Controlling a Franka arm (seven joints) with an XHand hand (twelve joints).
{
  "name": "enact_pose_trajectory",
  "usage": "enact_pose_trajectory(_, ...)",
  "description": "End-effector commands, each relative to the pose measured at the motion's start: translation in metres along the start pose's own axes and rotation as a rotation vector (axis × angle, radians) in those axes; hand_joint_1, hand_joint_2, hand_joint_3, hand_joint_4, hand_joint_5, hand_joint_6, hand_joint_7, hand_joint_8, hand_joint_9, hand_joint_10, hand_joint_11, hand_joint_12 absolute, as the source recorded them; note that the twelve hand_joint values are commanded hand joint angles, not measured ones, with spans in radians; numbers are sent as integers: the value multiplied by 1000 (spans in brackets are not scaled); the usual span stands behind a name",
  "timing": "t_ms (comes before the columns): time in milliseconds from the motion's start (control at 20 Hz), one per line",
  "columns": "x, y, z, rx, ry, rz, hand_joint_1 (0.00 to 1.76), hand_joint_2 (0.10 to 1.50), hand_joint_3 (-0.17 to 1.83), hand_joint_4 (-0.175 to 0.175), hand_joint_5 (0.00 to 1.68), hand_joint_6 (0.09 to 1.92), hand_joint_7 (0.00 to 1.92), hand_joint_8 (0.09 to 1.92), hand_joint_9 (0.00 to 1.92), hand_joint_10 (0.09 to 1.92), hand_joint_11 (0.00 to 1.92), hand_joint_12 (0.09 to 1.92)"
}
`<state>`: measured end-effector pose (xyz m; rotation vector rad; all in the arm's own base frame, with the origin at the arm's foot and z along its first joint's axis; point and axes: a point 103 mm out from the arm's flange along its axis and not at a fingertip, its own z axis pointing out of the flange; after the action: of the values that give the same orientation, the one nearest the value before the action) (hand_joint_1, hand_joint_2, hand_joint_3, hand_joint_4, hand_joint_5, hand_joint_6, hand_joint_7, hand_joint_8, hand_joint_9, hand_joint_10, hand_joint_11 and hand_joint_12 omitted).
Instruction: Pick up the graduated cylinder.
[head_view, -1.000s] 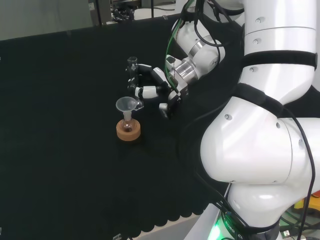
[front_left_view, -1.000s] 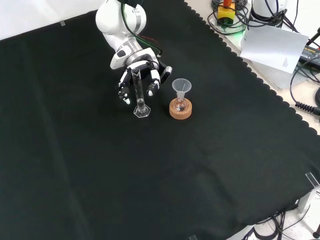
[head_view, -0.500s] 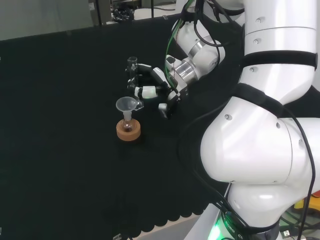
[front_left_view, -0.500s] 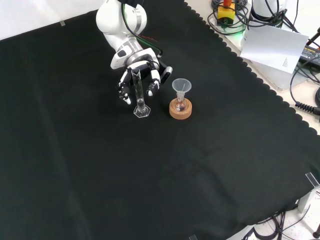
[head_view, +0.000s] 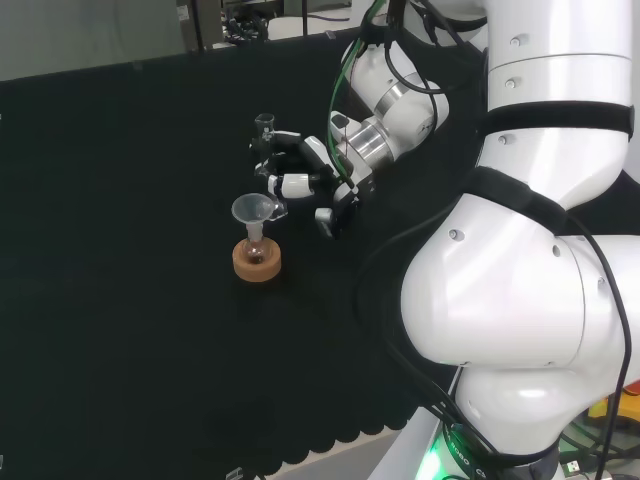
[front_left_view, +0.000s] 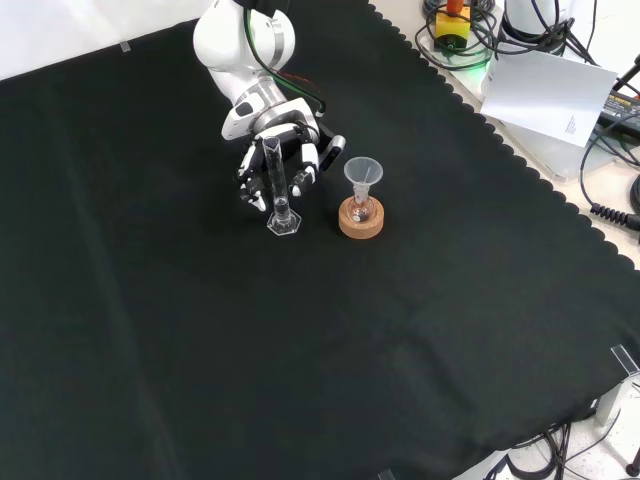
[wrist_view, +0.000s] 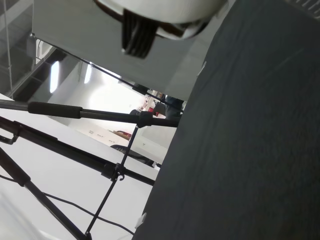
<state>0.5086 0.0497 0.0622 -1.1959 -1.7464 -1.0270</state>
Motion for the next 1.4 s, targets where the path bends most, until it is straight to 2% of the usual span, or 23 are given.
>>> enact_pose_trajectory(50,0,-1,-6,-6,19,-1,1160,693,663,-37,670,666,629,611,991,328,839,1032)
enact_pose_trajectory(650,-2,-1,-1,-13,11,2,1123,695,657,-40,632,662,612,613,978,306,789,1071)
enact_pose_trajectory(750,-2,-1,-1,-18,4,2,1124,697,657,-36,655,671,626,617,989,308,801,1075)
enact_pose_trajectory(850,-1,-1,-3,-31,-5,3,1132,724,654,-19,757,653,685,612,1040,301,865,1036)
enact_pose_trajectory(950,0,-1,-5,-40,-19,5,1110,935,349,-37,883,921,797,624,1124,290,982,978)
enact_pose_trajectory(1050,1,-1,-8,-51,-30,9,1097,1071,121,-40,924,1031,875,620,1196,249,1082,908)
enact_pose_trajectory(1250,2,-1,-12,-49,-46,9,1088,1137,18,-40,922,1087,914,616,1243,203,1145,863)
enact_pose_trajectory(1400,7,1,-14,-30,-99,-5,1089,1145,11,-48,915,1101,919,618,1253,192,1160,856)
